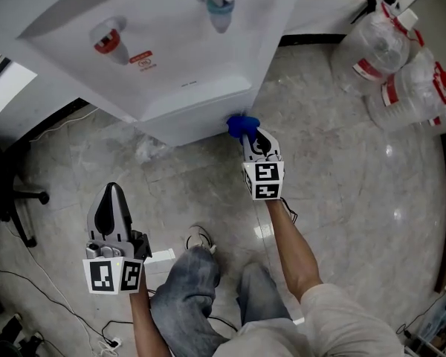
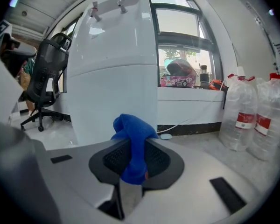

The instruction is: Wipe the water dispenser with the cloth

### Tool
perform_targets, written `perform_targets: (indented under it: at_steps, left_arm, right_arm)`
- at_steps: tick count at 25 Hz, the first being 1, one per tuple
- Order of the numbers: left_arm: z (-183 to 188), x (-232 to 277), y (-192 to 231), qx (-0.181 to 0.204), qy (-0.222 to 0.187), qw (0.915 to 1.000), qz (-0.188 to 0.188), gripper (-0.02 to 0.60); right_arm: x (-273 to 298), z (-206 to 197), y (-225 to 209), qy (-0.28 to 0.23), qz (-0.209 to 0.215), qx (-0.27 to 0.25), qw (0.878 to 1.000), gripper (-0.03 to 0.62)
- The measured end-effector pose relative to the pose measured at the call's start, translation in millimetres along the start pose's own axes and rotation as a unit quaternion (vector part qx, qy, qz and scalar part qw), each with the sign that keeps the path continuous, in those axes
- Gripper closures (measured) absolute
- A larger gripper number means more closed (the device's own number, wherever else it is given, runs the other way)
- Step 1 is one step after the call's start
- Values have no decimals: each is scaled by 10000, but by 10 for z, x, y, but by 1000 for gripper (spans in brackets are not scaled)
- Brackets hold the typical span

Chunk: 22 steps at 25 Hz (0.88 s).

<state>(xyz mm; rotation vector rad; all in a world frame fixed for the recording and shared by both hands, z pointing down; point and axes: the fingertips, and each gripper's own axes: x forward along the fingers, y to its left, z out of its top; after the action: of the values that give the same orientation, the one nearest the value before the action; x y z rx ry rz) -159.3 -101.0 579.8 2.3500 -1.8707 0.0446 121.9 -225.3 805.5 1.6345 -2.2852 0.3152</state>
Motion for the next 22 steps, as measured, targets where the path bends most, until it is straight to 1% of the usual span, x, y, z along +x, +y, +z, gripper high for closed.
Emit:
perform_targets:
  at_steps: [4,8,13,15,18,22]
  left_arm:
    - [40,-211,108,62,-24,9998,205,571]
    - [58,-452,304,144,-19,9988,470,571]
    - [-4,-753,578,69,29,9966,817,571]
    - [-41,-816,647,33,64,9959,900,571]
    - [-63,-823,696,-19,78,9958,914,571]
    - [-50,-735,673,25,84,9967,804,571]
  right_arm:
    - [37,-91,631,106,524,-6,9986,514]
    - [181,-123,1311,137,1073,-50,9941,514]
    - [365,-186,2115,233,1690,-170,9852,514]
    - [442,-186,2358,241,1904,-198,9812,514]
    - [576,-181,2463,242,1980,-281,9795,514]
    - [720,-158,2262,216,1845,-374,9819,514]
